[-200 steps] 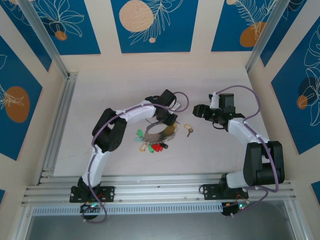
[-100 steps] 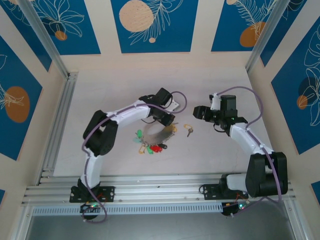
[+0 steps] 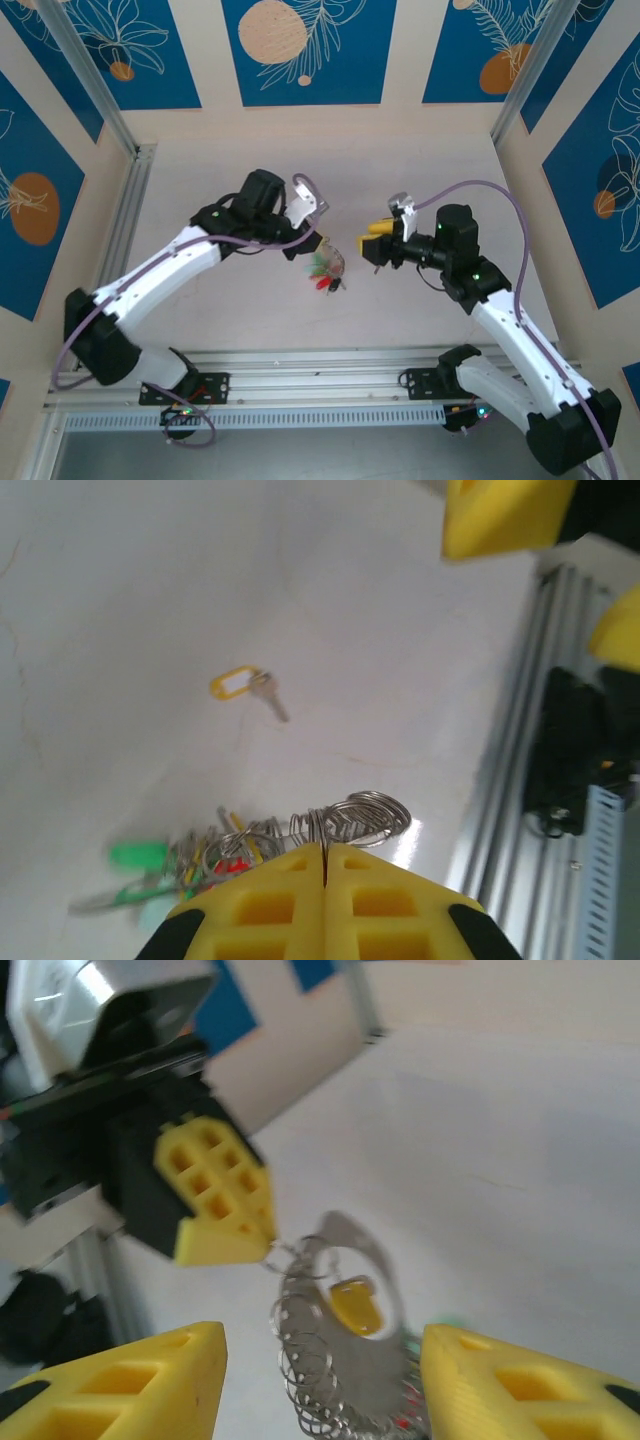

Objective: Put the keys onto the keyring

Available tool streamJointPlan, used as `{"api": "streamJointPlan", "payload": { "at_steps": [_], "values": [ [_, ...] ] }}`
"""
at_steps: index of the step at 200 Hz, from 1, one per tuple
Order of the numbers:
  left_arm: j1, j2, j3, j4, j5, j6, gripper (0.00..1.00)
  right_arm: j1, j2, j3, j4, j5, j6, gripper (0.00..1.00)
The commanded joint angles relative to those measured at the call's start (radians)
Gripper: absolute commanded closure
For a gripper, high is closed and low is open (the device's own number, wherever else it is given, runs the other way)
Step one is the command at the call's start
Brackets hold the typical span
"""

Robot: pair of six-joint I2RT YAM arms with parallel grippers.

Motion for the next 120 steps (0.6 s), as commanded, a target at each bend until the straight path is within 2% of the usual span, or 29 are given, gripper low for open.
{"api": "streamJointPlan", "payload": {
  "at_steps": [1,34,64,120],
  "values": [
    [0.003,-0.123,-0.032,0.051,0.135,0.026,1.00,0.065,-0.036,0.073,-0.074,-0.095,-0.092,0.50],
    [0.004,-0.253,-0.056,0.032,0.192,0.052,1.00,0.174,-0.014,0.191,-0.159,-0.161,-0.145,0.53],
    [0.003,-0.300,-0.029,-0.008,0.254,0.087,1.00,0.279,0.047,0.298,-0.229,-0.167,-0.199,0.56],
    [0.004,-0.322,0.060,-0.136,0.316,0.167,1.00,0.352,0.116,0.392,-0.261,-0.146,-0.207,0.73]
  ]
}}
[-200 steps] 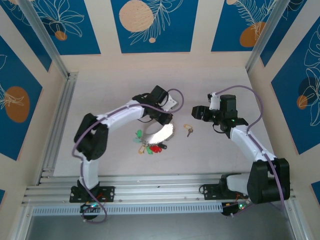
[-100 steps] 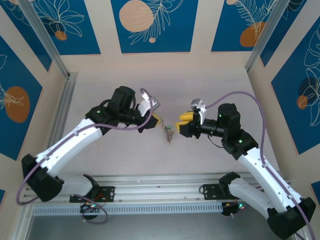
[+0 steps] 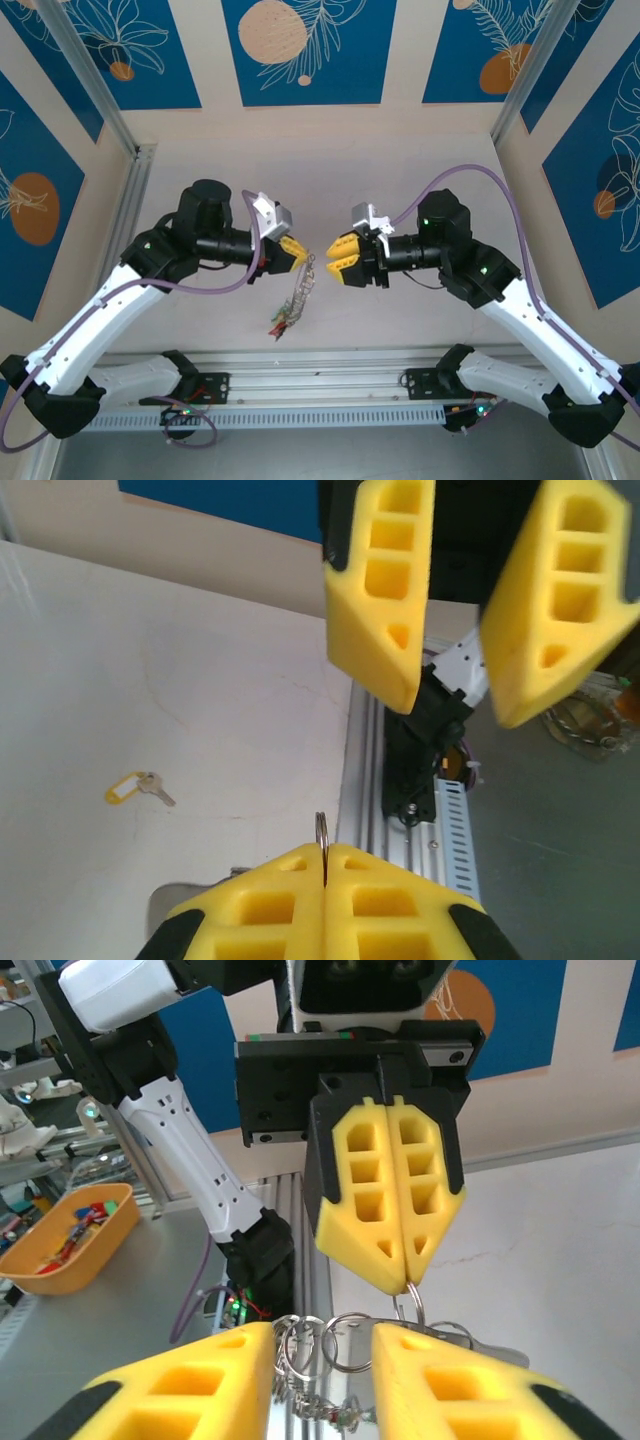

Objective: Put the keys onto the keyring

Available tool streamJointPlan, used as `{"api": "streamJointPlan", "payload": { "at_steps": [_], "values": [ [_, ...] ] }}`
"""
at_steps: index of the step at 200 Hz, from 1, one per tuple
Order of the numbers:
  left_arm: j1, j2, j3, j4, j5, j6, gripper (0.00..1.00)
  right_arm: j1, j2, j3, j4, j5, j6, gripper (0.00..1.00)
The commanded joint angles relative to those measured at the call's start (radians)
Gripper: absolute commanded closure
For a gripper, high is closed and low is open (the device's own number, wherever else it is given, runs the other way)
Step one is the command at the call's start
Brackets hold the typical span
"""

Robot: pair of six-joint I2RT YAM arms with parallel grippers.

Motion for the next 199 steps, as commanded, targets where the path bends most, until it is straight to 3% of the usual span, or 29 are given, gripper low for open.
{"api": "streamJointPlan", "payload": {
  "at_steps": [1,106,199],
  "values": [
    [0.005,-0.025,0.061,-0.032,0.074,0.059,1.00,0.026,0.014,0.039,-0.043,0.000,-0.017,0.73],
    [0.002,-0.019,0.099,-0.080,0.122,0.088,1.00,0.061,0.117,0.120,-0.071,0.011,-0.060,0.91],
    [0.002,-0.012,0.112,-0.087,0.117,0.091,1.00,0.081,0.138,0.120,-0.092,-0.094,-0.084,0.92]
  ]
}}
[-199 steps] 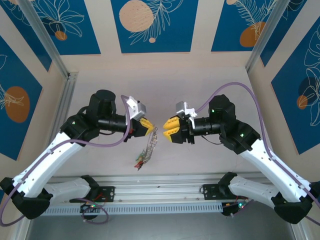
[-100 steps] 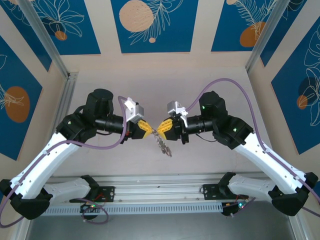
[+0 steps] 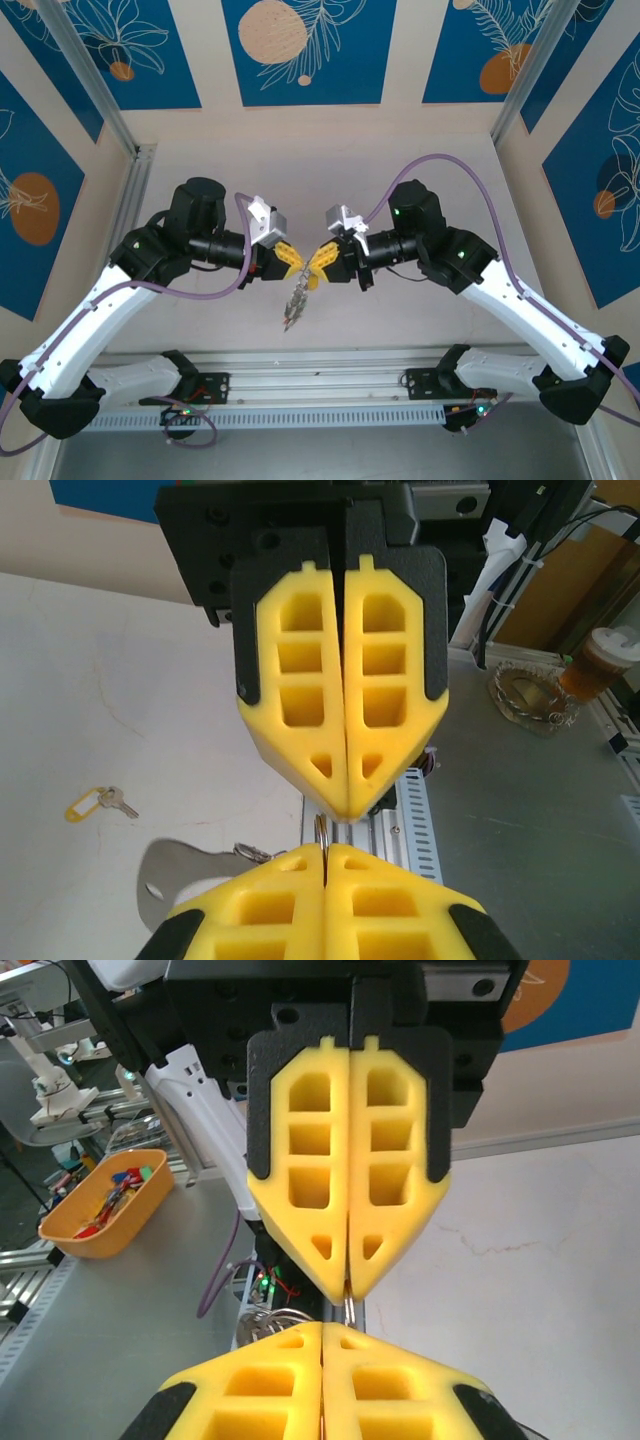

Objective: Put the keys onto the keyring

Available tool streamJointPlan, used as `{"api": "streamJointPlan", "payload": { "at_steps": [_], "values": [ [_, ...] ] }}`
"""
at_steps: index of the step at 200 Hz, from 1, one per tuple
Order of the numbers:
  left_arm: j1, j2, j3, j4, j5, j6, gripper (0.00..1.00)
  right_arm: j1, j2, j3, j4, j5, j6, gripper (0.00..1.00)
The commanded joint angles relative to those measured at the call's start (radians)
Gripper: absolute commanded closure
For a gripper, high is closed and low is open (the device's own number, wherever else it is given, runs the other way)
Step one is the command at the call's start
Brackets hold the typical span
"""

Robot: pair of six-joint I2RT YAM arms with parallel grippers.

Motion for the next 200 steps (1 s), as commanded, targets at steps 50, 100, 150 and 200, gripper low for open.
{"api": "streamJointPlan", "payload": {
  "at_steps": [50,100,150,200],
  "values": [
    [0.003,-0.009,0.055,0.015,0.040,0.018,1.00,0.018,0.015,0.028,-0.028,-0.056,-0.024,0.98],
    [0.001,-0.004,0.054,0.013,0.030,0.019,1.00,0.030,0.022,0.020,0.001,-0.045,-0.009,1.00],
    [0.000,-0.035,0.030,0.063,0.050,-0.017,1.00,0.029,-0.050,-0.070,0.139,-0.020,0.037,1.00],
    [0.001,-0.040,0.022,0.074,0.067,-0.023,1.00,0.030,-0.040,-0.060,0.105,0.019,0.032,0.82]
  ]
}}
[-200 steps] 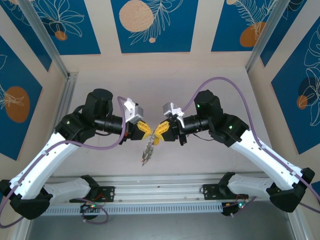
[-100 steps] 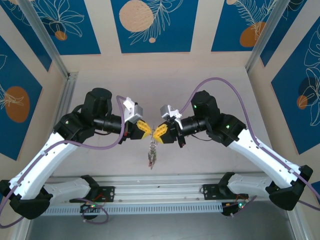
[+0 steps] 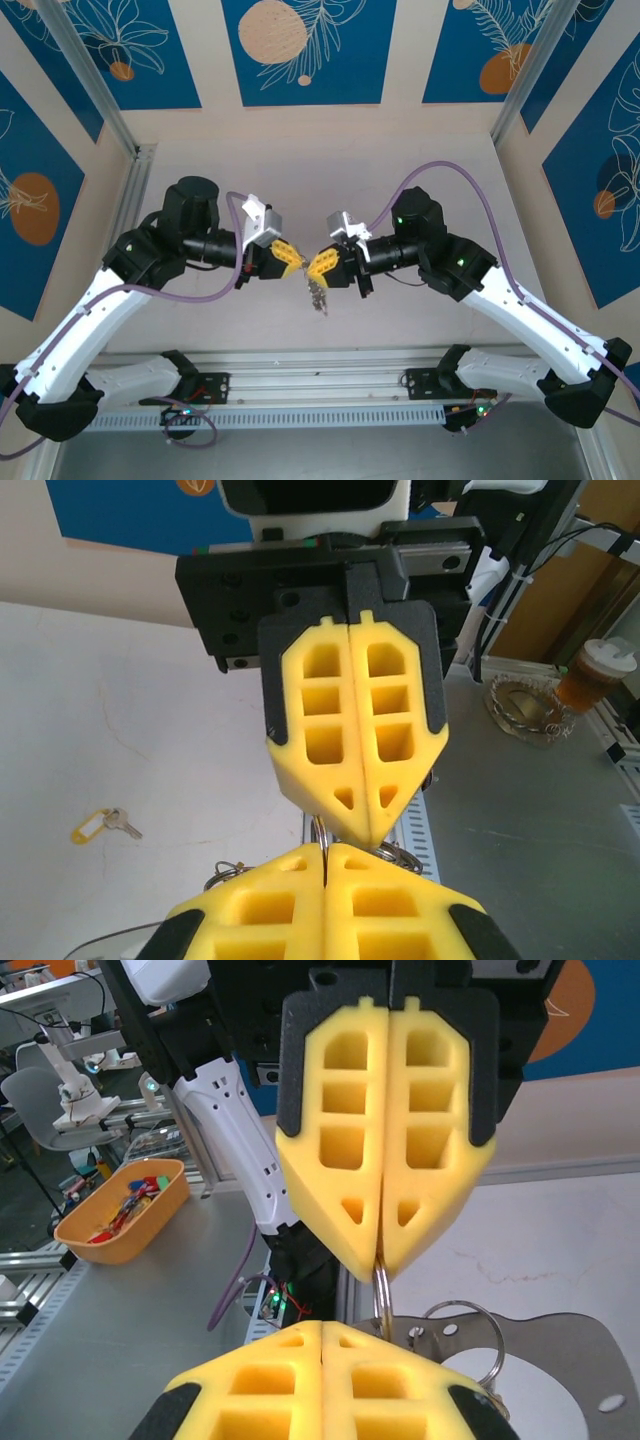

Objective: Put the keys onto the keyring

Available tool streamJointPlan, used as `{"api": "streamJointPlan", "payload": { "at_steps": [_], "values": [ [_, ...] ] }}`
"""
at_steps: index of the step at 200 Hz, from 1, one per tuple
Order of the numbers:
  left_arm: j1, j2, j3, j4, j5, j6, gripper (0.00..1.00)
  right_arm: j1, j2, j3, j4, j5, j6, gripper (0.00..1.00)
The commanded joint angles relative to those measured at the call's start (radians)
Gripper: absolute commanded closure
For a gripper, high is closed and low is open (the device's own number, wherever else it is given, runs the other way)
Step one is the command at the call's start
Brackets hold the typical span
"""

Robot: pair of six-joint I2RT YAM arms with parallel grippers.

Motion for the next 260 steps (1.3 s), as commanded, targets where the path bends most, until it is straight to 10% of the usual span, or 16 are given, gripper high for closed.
{"api": "streamJointPlan", "payload": {
  "at_steps": [1,20,61,209,260],
  "values": [
    [0.001,-0.023,0.005,0.052,0.053,-0.012,1.00,0.006,-0.004,0.007,-0.009,0.033,0.003,0.80],
    [0.001,-0.026,0.004,0.052,0.053,-0.010,1.00,0.006,-0.041,-0.014,0.004,0.073,0.003,0.49],
    [0.001,-0.021,0.006,0.051,0.065,-0.004,1.00,0.001,-0.078,-0.023,0.001,0.105,-0.005,0.40],
    [0.002,-0.012,0.012,0.040,0.065,0.010,1.00,0.001,0.001,0.039,0.035,0.038,0.020,0.72],
    [0.001,-0.010,0.010,0.049,0.071,0.007,1.00,-0.001,0.035,0.063,-0.009,0.055,0.005,0.99]
  ]
}}
